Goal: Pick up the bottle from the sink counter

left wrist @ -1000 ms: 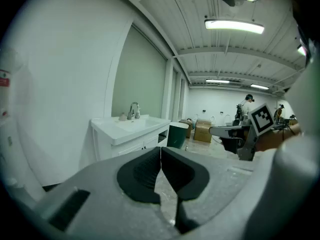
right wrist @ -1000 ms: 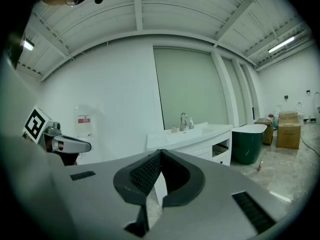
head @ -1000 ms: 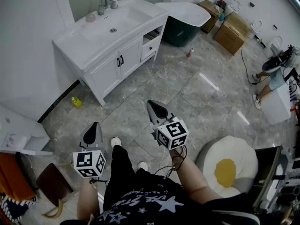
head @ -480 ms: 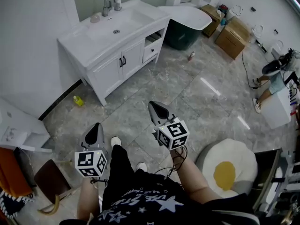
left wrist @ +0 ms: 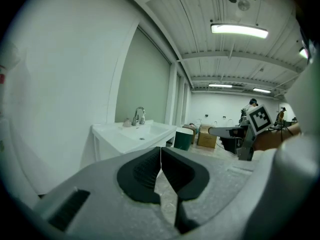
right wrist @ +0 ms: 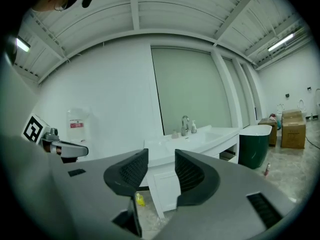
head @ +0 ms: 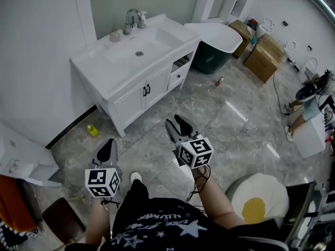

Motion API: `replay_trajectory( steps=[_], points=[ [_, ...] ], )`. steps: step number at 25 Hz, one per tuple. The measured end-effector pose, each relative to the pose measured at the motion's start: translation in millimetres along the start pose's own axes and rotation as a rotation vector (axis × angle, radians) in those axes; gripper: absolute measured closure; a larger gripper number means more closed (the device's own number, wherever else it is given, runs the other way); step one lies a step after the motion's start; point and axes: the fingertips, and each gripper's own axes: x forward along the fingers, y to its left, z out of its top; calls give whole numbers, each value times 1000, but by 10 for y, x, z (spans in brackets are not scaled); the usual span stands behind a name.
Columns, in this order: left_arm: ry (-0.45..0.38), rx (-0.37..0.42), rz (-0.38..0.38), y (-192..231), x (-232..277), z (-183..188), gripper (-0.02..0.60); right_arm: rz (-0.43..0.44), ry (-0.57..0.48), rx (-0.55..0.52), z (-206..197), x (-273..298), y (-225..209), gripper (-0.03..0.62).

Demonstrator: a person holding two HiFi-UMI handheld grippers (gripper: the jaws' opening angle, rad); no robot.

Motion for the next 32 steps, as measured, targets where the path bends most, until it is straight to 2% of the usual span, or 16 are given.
replay_trajectory(
  steps=[1,5,7,14,21,32],
  points=[
    [-6,0,0,129,119,66,561,5,3,0,45,183,-13,406],
    [-26,-4,8,664,503,297,561,26,10,5,241,915,-2,315],
    [-26,-7,15,932,639,369,561,31,12,2,317,1227,40,291],
    [-6,-11,24,1674,1045,437,561,30,37,-14,340,2052,107,289],
    [19,-28,57,1993,1408,423,561,59,63,-23,365,2679,-50,289],
    [42,-52,239,2551,2311,683,560,200,62,1,631,4338,-595,289]
  ],
)
